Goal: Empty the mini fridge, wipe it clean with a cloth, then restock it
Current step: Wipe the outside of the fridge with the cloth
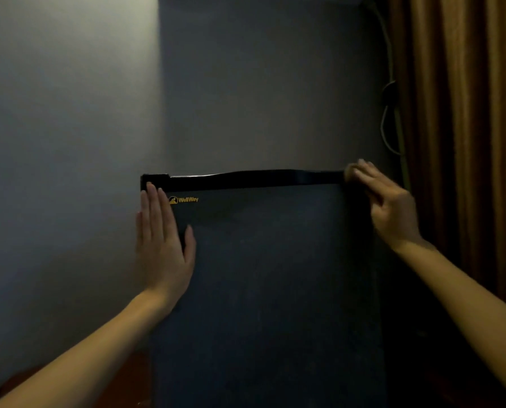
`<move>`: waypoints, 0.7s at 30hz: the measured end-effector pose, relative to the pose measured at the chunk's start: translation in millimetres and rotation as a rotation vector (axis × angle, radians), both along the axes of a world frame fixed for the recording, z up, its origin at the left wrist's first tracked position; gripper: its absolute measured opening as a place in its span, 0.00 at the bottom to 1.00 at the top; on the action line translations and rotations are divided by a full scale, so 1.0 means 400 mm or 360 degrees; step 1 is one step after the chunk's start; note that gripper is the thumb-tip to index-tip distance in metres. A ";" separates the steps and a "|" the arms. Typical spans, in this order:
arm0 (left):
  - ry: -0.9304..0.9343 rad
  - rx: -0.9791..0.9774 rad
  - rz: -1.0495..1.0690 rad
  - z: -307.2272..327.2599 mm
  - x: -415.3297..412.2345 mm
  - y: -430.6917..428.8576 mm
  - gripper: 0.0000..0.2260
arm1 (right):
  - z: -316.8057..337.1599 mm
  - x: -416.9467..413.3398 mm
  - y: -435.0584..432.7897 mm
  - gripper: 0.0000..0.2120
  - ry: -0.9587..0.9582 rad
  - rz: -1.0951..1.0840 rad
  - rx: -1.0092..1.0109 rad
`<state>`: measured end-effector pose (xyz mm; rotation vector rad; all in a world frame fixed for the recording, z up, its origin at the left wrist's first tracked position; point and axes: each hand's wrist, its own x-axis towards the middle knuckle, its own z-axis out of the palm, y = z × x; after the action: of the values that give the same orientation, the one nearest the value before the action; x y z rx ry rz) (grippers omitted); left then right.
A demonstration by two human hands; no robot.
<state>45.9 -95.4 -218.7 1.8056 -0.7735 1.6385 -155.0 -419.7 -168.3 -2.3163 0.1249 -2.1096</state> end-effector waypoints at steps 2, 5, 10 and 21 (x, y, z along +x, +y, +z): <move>-0.0008 -0.0018 0.0017 0.001 -0.003 -0.002 0.30 | -0.007 -0.008 -0.025 0.25 -0.0006 -0.0177 0.0407; -0.0012 0.0005 -0.0006 -0.002 -0.003 -0.001 0.30 | -0.043 0.043 -0.019 0.23 -0.0072 -0.0155 0.0530; -0.0054 0.0001 -0.0001 -0.001 -0.001 0.000 0.31 | -0.017 0.033 0.001 0.19 -0.0784 0.0205 0.1112; -0.0042 -0.0015 0.0024 -0.004 -0.005 -0.001 0.31 | 0.027 0.114 0.097 0.21 -0.0635 -0.0020 0.0348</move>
<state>44.1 -95.8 -220.1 1.7906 -0.7641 1.6757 -109.4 -381.1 -157.5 -1.7459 0.3449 -2.3750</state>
